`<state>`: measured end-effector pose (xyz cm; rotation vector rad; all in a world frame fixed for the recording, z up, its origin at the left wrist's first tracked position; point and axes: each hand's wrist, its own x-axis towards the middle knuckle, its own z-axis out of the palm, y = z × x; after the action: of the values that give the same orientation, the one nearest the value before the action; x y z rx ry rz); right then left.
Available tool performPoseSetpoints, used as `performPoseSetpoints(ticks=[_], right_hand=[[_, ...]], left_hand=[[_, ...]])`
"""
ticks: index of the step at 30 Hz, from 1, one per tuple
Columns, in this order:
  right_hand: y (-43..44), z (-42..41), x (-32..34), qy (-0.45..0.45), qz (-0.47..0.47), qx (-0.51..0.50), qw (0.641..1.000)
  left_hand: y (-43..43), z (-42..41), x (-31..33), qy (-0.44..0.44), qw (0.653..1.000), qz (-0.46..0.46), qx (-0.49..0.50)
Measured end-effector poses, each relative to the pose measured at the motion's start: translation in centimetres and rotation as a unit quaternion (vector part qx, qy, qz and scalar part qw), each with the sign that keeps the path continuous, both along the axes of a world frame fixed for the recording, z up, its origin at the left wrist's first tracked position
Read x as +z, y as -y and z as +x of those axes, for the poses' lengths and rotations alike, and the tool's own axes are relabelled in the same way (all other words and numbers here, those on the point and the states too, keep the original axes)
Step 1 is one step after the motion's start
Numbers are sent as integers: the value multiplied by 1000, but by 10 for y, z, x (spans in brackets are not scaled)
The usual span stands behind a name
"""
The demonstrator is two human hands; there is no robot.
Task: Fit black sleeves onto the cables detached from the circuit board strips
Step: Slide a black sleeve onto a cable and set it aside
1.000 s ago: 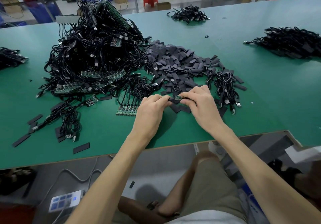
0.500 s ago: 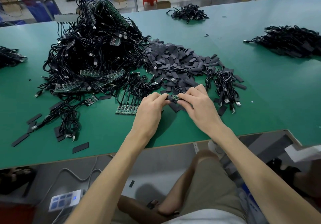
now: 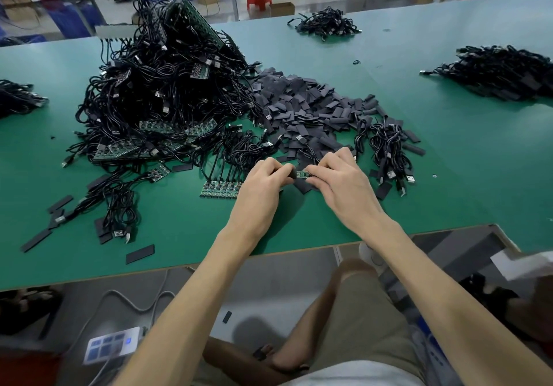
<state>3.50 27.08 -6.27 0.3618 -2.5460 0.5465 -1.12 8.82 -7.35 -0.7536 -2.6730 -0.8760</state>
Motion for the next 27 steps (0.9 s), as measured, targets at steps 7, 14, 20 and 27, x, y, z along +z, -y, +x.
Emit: performPoseSetpoints(ticks=[7,14,20,27], right_hand=[[0,-1,-1,-10,4,15,1000],[0,-2,0,-1,12,29,1000],[-1,-2,-1,6,9,35,999],[-2,-8,-2,91,-135,31,986]], left_hand=[[-1,5,2,-65,998,-14,-11],[-2,3,2,-66,997,-35,3],[-2,4,0,-87,993,-45,-60],[-3,5,2,-92,995,-22,-41]])
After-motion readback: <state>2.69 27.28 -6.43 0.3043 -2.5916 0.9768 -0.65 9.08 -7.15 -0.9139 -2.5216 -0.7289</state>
